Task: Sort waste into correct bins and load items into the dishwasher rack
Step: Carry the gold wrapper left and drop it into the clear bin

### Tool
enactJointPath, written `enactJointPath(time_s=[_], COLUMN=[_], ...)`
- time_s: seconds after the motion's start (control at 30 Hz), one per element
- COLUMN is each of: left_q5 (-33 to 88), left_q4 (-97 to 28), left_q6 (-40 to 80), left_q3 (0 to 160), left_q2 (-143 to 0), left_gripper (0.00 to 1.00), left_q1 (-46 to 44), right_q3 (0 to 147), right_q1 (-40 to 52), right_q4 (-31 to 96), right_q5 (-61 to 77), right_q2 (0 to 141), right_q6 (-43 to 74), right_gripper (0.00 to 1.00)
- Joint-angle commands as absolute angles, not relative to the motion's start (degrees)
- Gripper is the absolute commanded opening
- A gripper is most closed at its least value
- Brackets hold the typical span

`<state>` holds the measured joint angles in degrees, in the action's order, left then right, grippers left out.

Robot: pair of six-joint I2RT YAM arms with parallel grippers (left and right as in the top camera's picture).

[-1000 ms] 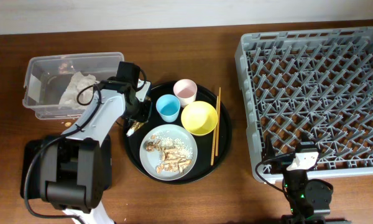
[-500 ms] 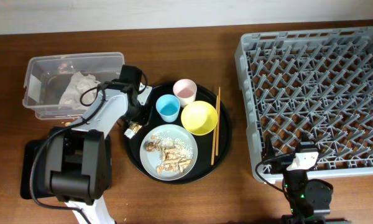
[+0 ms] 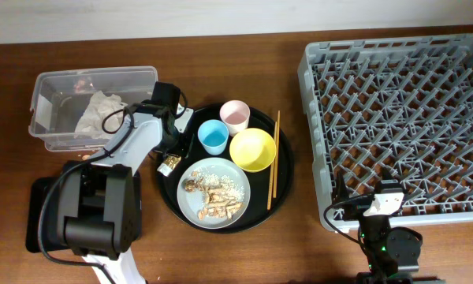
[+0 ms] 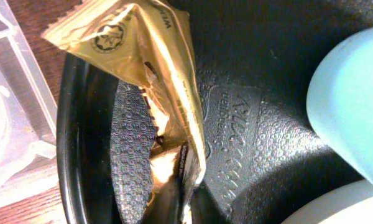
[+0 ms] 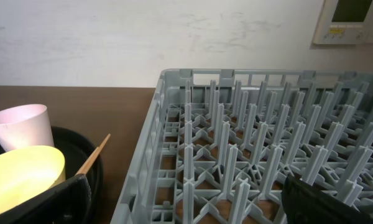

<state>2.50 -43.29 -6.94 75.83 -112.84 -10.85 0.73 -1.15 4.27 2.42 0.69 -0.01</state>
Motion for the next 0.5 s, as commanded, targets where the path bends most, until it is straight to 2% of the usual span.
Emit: enactJointPath(time_s=[0.0, 0.23, 0.47], left_q5=[2.13, 7.14, 7.7], left_q4=[-43.55, -48.14, -49.58], left_q6=[-6.92, -6.57, -0.34], left_q3=[75.81, 83.44, 90.28], left_q2=[-113.54, -111.92, -105.91], left_gripper=[0.0, 0.0, 0.0], left_q1=[-10.83, -10.81, -10.22], right_q3=[0.32, 0.32, 0.32], right_q1=[-1.52, -1.52, -1.52], right_q4=[4.47, 4.45, 4.47], right_q5=[1.89, 1.89, 1.89], right_q2=[0.32, 0.32, 0.32], right_q6=[0.23, 0.23, 0.23], right_gripper=[0.99, 0.99, 0.99])
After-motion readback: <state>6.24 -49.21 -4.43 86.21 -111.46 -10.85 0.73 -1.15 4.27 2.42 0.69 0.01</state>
